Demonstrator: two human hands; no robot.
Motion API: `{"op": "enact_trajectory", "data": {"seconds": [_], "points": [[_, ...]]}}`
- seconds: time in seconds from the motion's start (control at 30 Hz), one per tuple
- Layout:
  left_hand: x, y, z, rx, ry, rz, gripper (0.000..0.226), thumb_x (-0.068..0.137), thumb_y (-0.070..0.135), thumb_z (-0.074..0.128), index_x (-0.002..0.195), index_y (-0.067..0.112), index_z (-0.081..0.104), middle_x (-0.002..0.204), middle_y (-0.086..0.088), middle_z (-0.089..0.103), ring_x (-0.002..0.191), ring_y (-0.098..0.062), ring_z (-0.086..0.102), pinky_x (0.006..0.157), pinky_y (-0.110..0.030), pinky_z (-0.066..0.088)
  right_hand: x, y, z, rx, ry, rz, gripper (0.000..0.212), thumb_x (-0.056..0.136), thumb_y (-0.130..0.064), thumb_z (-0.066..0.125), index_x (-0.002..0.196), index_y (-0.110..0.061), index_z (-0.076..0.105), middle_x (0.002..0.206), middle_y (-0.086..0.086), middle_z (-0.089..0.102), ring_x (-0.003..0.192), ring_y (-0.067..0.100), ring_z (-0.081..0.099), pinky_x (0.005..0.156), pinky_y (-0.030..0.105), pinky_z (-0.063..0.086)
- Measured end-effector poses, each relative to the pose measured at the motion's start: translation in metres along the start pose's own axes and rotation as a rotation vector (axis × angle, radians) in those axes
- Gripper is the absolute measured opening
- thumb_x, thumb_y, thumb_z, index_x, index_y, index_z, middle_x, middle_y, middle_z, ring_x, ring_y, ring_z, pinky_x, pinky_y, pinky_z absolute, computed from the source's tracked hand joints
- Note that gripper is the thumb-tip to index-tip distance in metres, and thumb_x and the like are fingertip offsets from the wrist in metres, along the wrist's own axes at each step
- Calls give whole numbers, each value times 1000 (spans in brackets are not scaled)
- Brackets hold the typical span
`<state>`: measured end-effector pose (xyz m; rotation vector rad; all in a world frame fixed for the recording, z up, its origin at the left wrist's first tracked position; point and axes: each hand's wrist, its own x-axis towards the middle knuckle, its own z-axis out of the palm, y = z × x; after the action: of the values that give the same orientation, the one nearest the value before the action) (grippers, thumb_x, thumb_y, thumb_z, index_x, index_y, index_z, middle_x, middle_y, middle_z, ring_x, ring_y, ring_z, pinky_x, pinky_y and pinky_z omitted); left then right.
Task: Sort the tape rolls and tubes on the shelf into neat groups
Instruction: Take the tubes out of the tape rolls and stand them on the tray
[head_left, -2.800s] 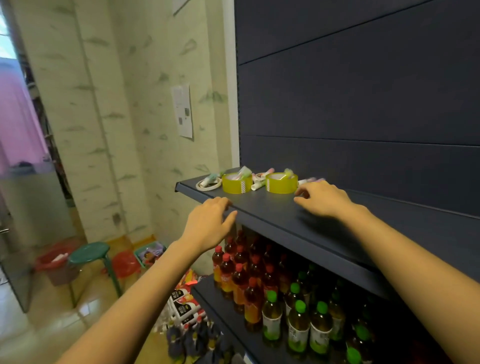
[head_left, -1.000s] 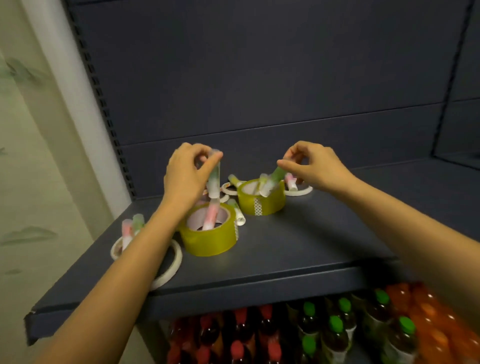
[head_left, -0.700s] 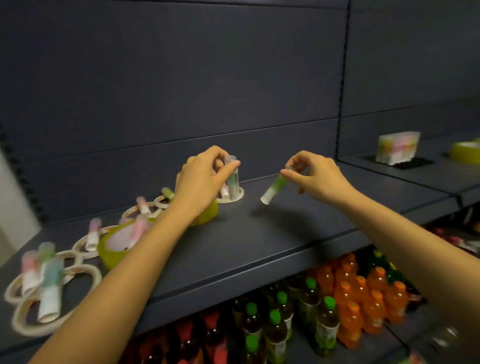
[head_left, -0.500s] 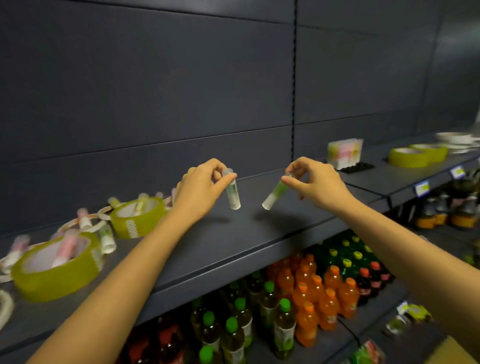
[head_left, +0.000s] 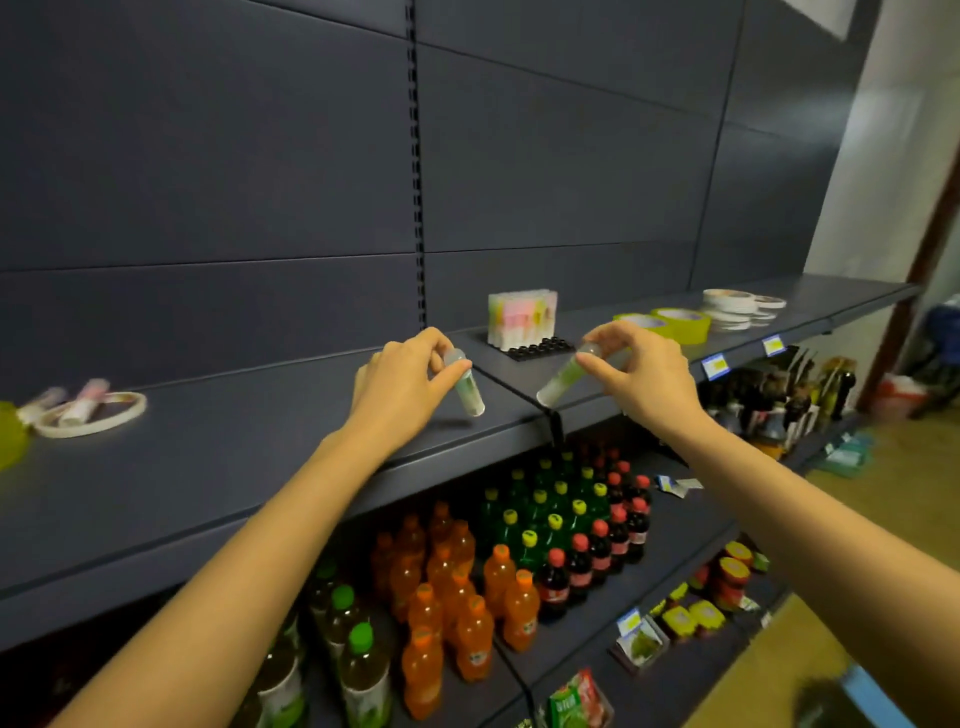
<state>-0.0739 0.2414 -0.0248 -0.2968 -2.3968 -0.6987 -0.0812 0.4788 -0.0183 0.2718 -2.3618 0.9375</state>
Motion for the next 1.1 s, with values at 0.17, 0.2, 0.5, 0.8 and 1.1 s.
{"op": "enact_trajectory", "data": {"seconds": [0.17,0.2,0.5,0.8,1.1], "points": [[27,29,33,103,2,61,26,91,44,51,101,21,55,85,9,65,83,-20,58,66,-31,40,23,42,-16,44,27,63,20,84,-35,67,101,-23,65,87,-12,61,79,20,65,80,46,53],[35,34,40,118,3,78,27,91,44,51,103,20,56,85,9,65,83,-21,59,66,-31,39,29,51,-19,58,35,74,20,84,-34,68,100,-23,65,86,-12,61,78,20,64,80,46,52],[110,47,94,188,-21,154,28,88,40,58,93,13,61,92,2,66,85,-26,60,68,-35,47,87,105,-11,52,29,14,20,84,-30,69,101,-21,65,87,-5,65,77,21,66,78,45,53],[189,40,152,198,-36,125,24,87,39,59,99,18,63,97,5,66,79,-19,57,71,-29,43,176,146,6,5,1,-92,17,80,-35,72,92,-26,65,76,-13,62,65,3,58,72,34,53],[224,31,199,292,-25,70,22,88,35,58,95,15,63,95,2,65,87,-24,59,71,-29,38,229,175,40,-58,-102,-159,19,81,-38,70,96,-28,65,79,-16,61,84,11,64,77,32,49]]}}
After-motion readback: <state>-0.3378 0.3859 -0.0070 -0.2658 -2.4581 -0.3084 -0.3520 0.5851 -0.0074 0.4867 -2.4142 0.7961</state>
